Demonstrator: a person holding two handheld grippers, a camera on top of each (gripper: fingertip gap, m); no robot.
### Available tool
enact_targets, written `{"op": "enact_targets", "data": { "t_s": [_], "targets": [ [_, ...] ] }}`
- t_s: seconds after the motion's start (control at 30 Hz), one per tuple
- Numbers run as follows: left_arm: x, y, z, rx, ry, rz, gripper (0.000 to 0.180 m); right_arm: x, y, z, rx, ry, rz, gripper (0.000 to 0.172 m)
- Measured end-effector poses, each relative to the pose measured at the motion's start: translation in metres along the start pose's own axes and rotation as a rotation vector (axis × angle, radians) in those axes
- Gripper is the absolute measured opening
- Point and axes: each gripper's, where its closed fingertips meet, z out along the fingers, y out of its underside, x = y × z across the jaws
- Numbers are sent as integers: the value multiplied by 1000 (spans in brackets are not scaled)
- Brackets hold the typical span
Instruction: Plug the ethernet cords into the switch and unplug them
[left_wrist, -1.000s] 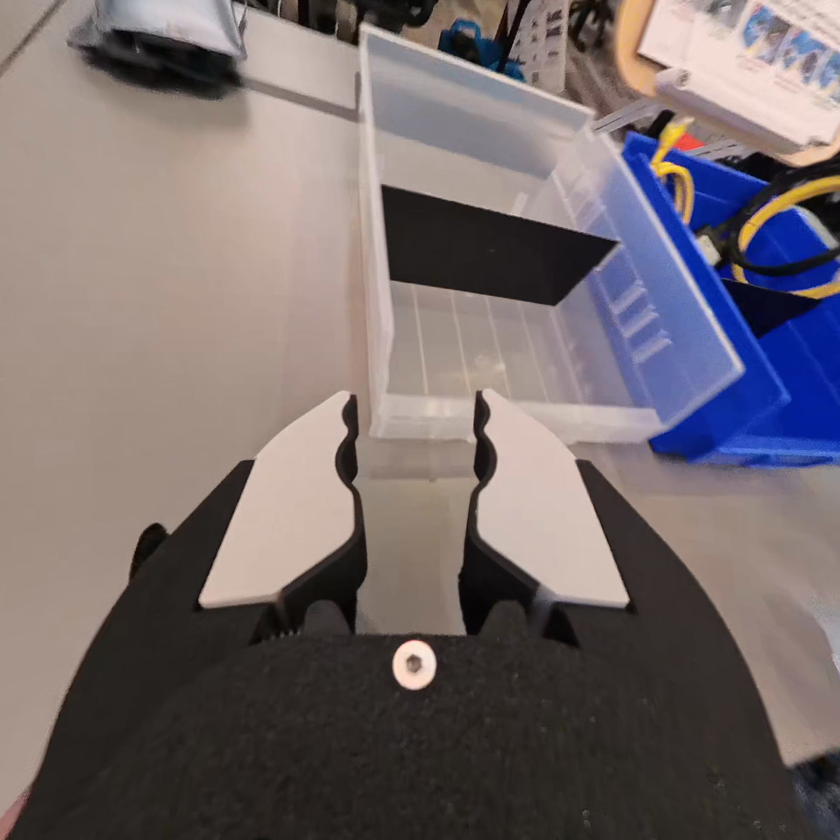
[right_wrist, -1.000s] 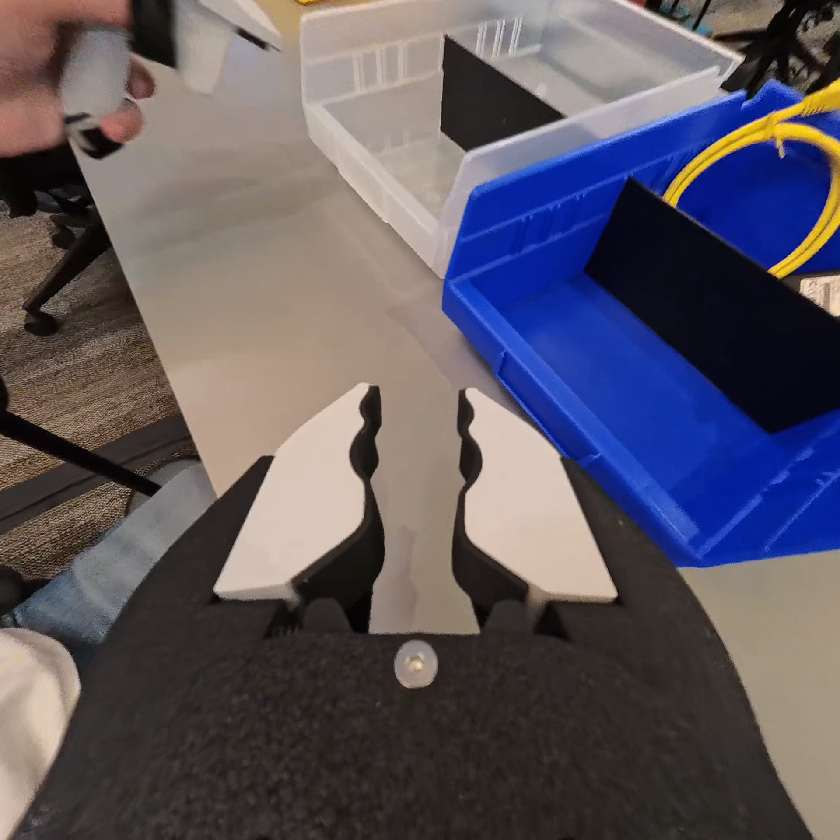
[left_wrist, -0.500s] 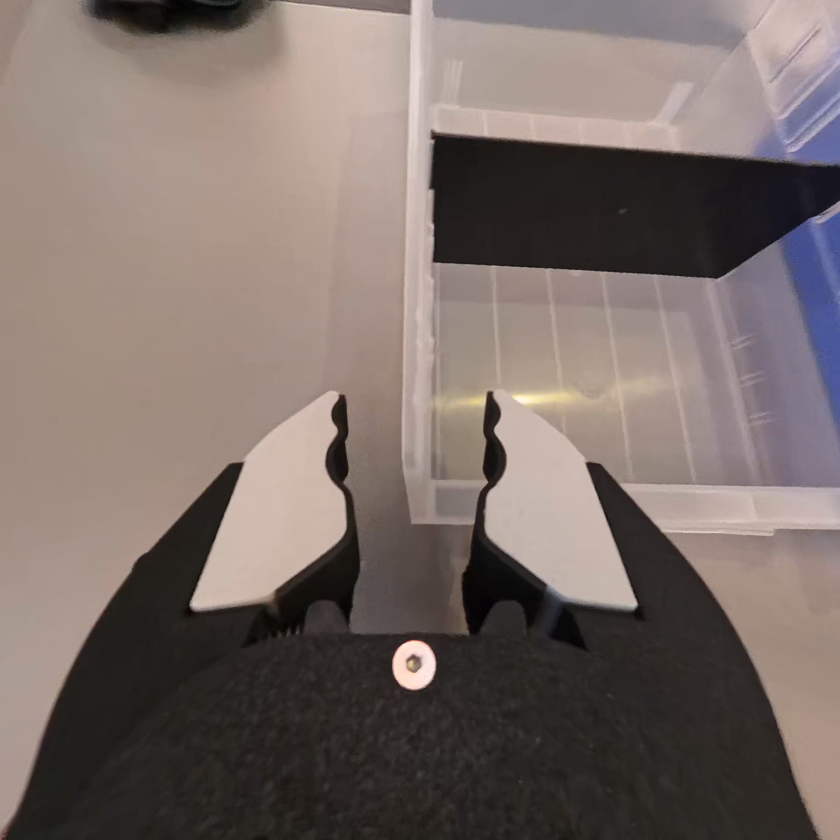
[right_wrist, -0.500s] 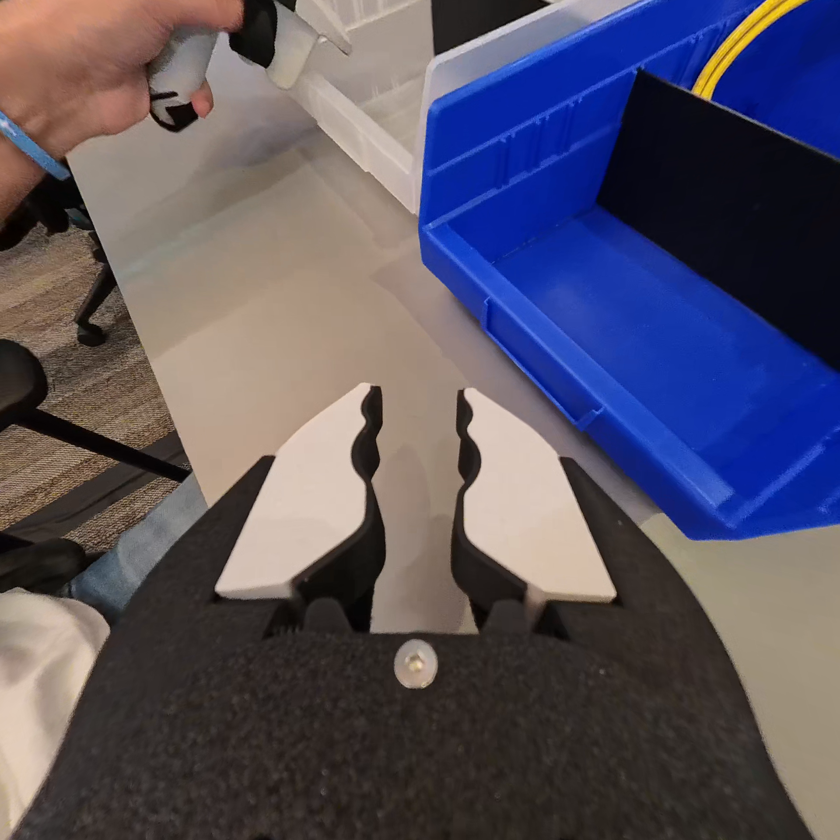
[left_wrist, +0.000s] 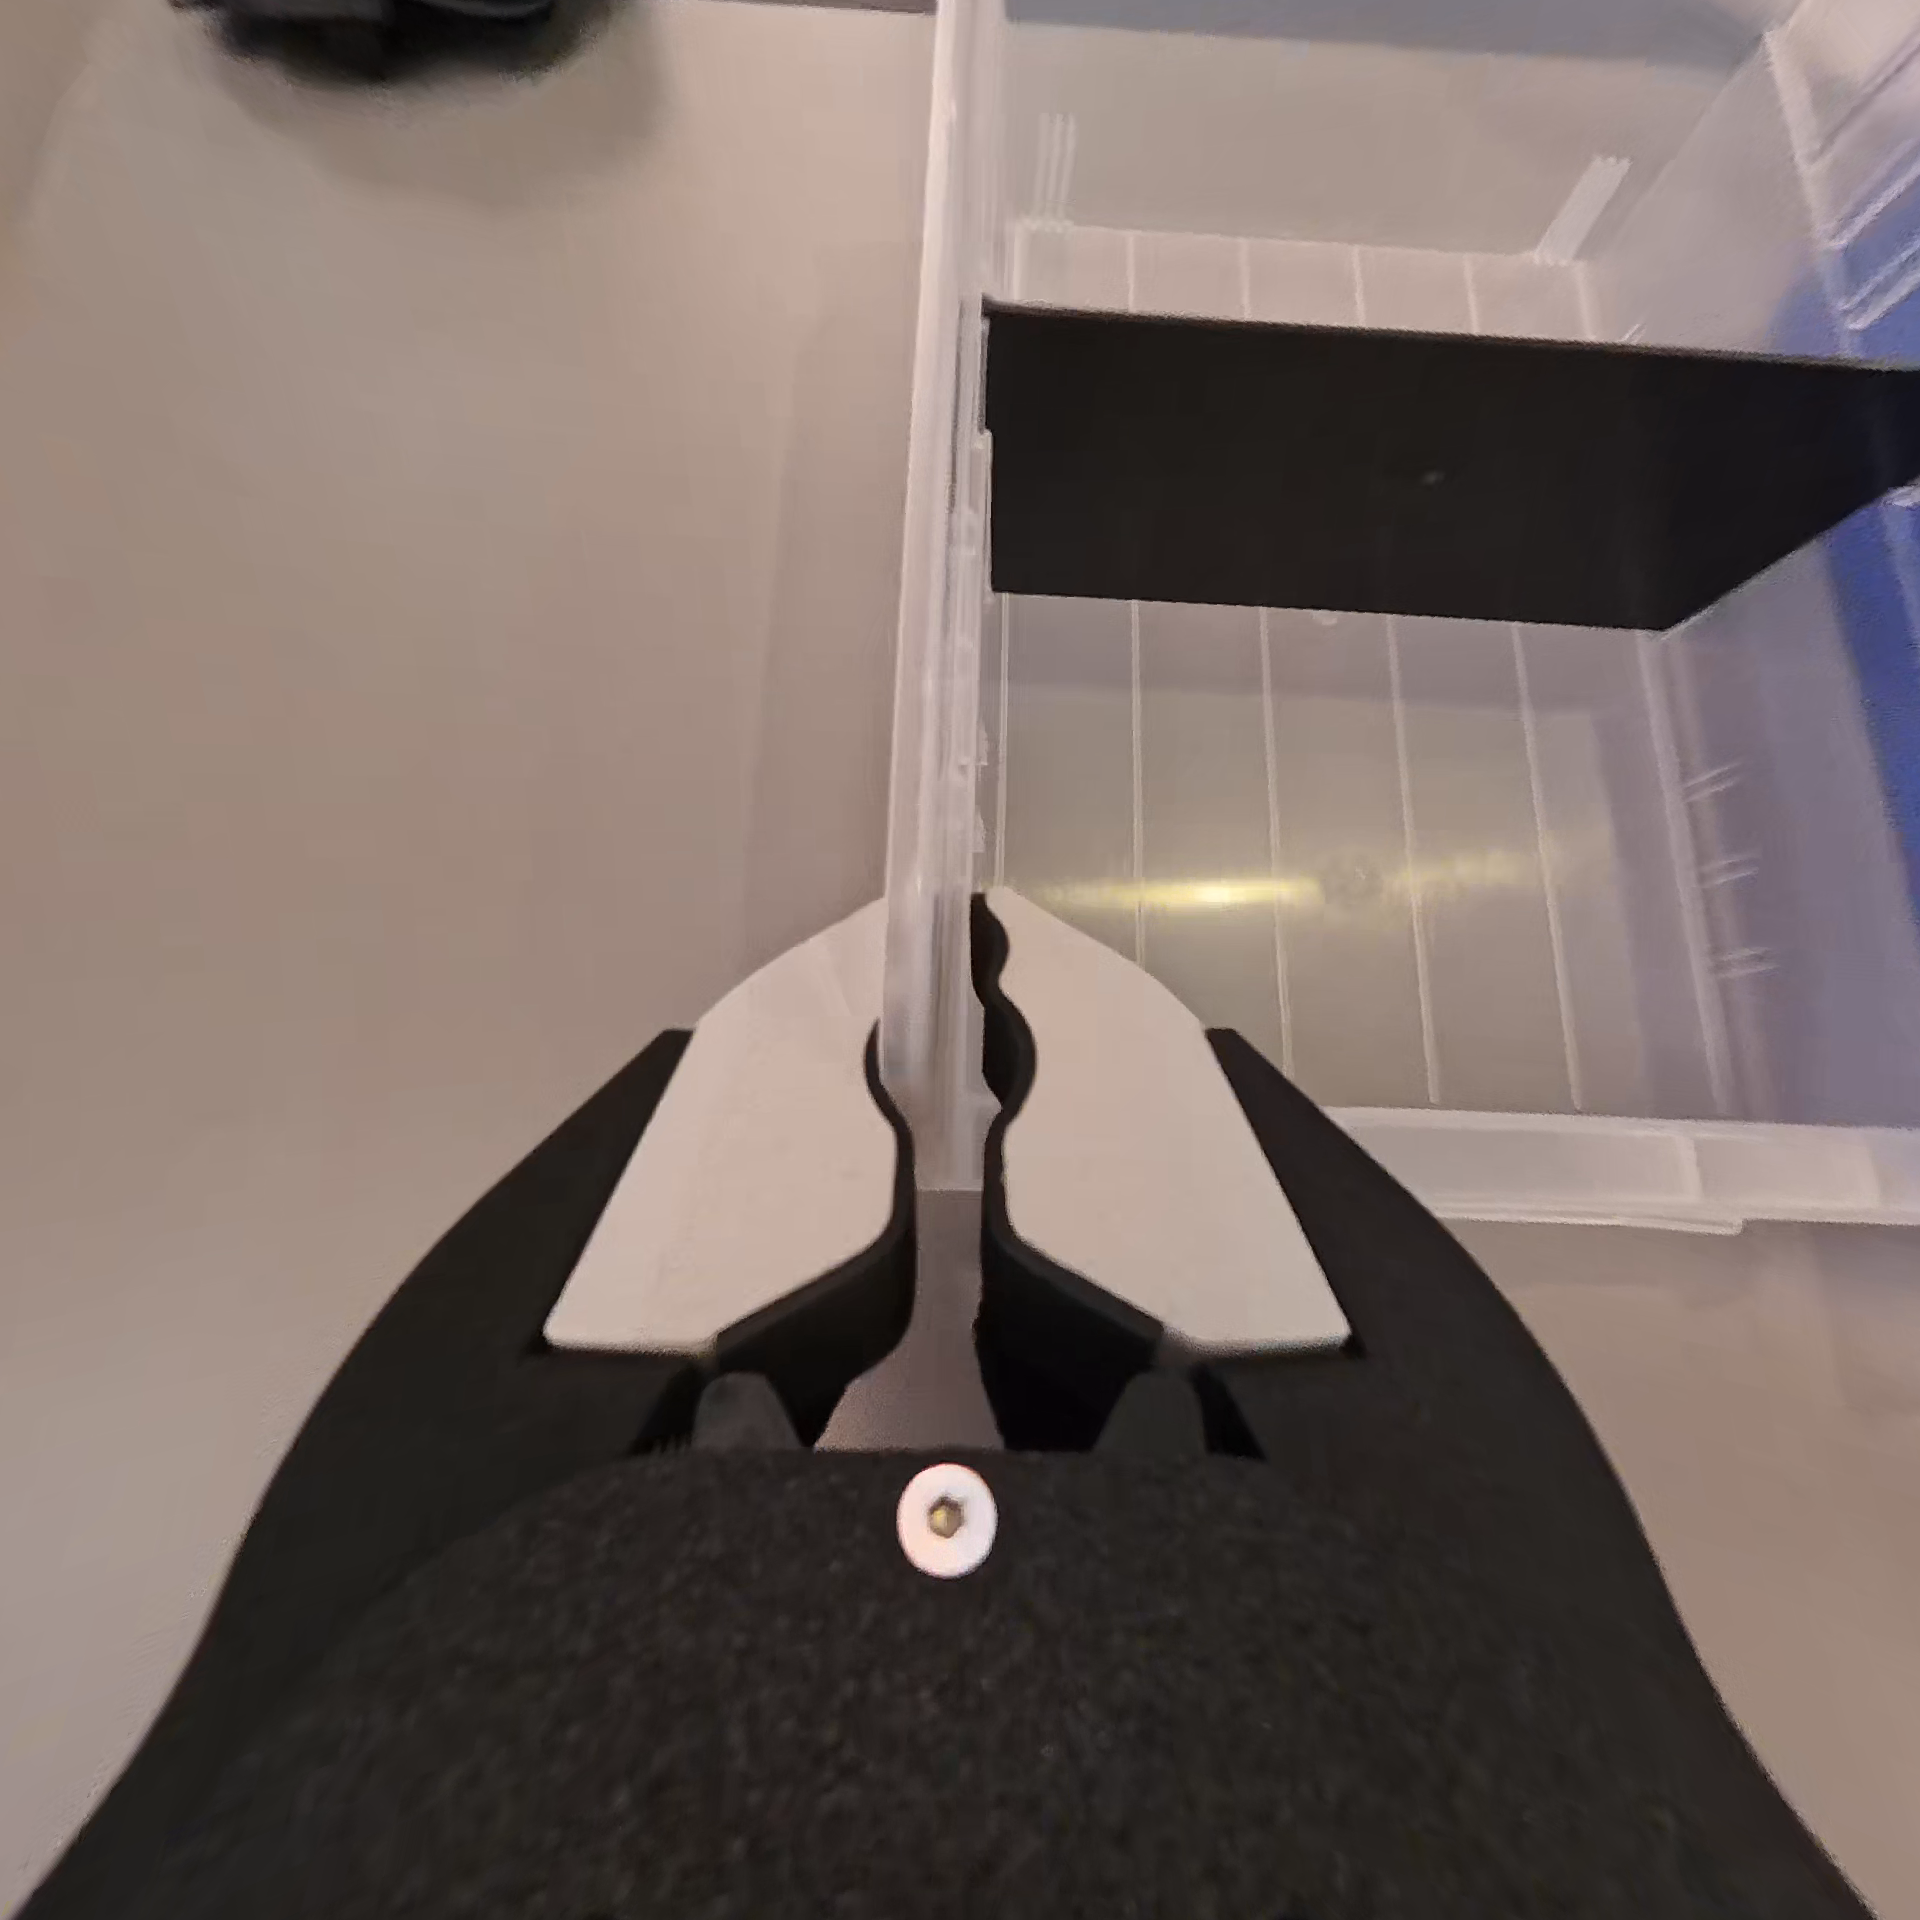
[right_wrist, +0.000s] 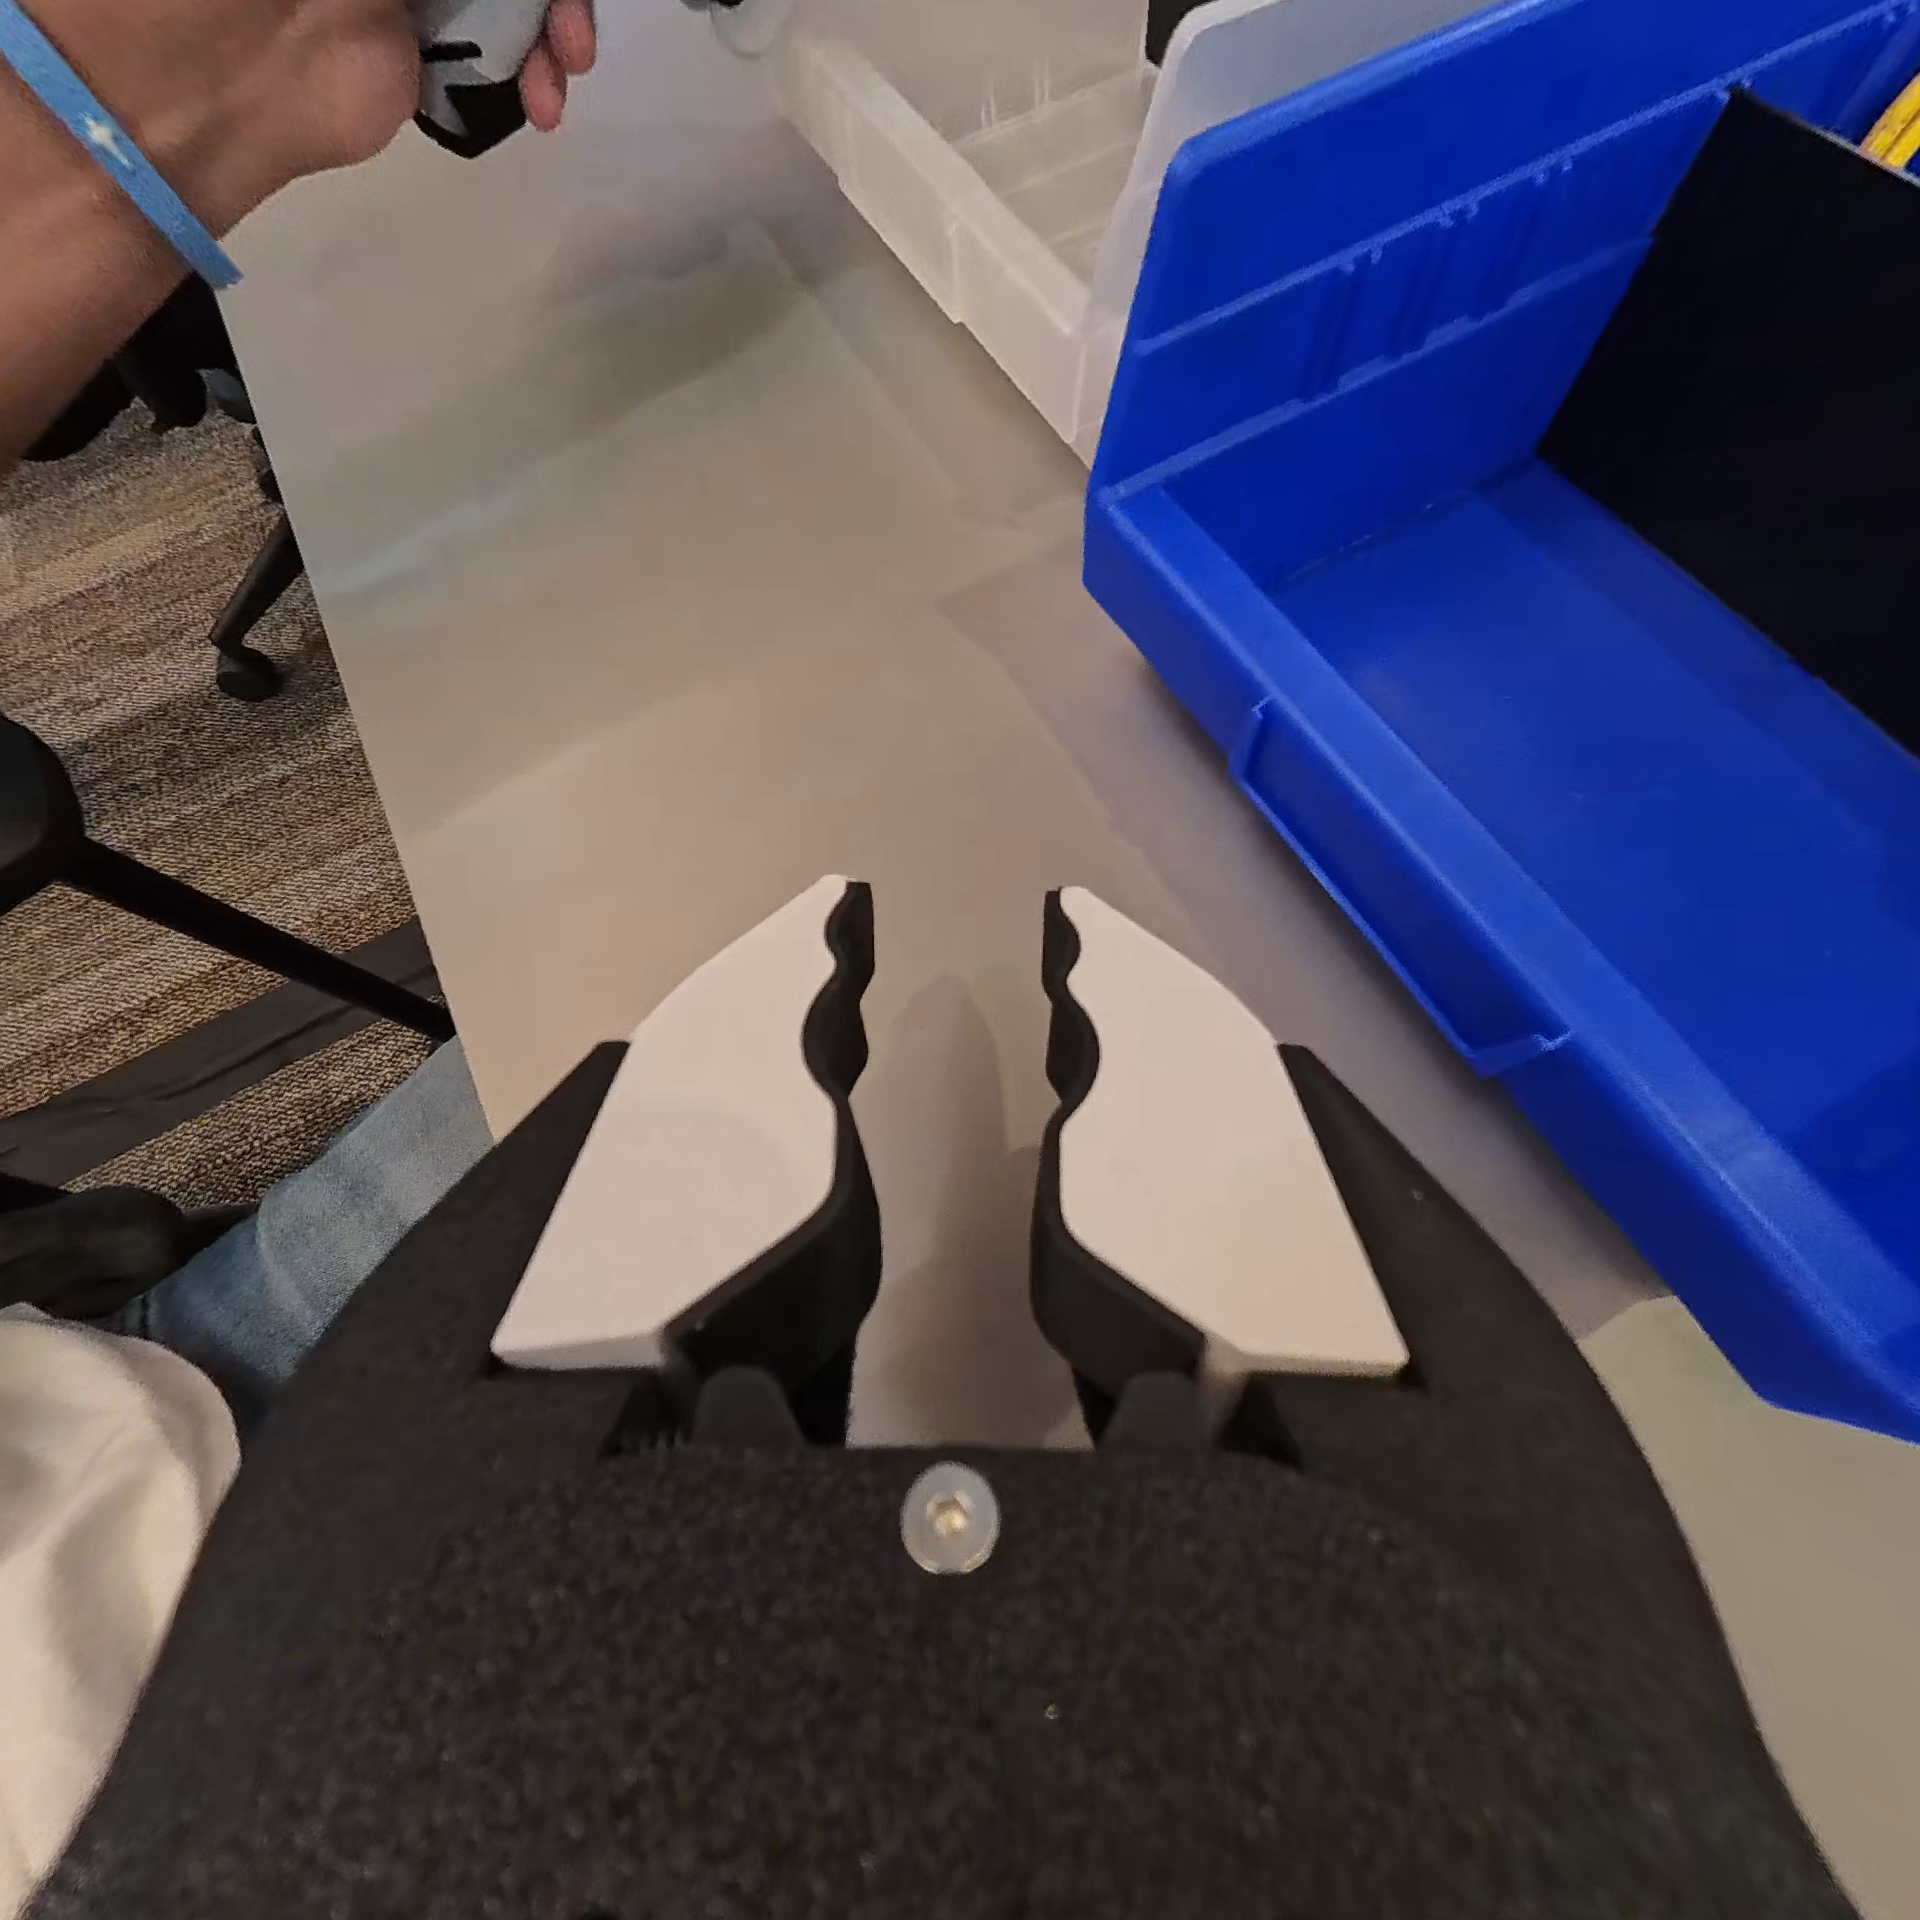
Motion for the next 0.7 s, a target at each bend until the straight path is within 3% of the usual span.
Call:
{"op": "enact_targets", "data": {
  "t_s": [0.17,0.33,0.5,0.7],
  "targets": [
    [9,4,6,-33,179,-105,5,5,-1,-2,17,22,14,31],
    [7,10,0,-33,124,-96,4,6,-10,1,68,100,39,39],
    [-4,57,-51,-8,-14,-151,5,-37,-40,25,165,76,63,46],
    [-2,116,-116,78,-107,-258,6,-45,-73,74,198,50,225,57]
  ]
}}
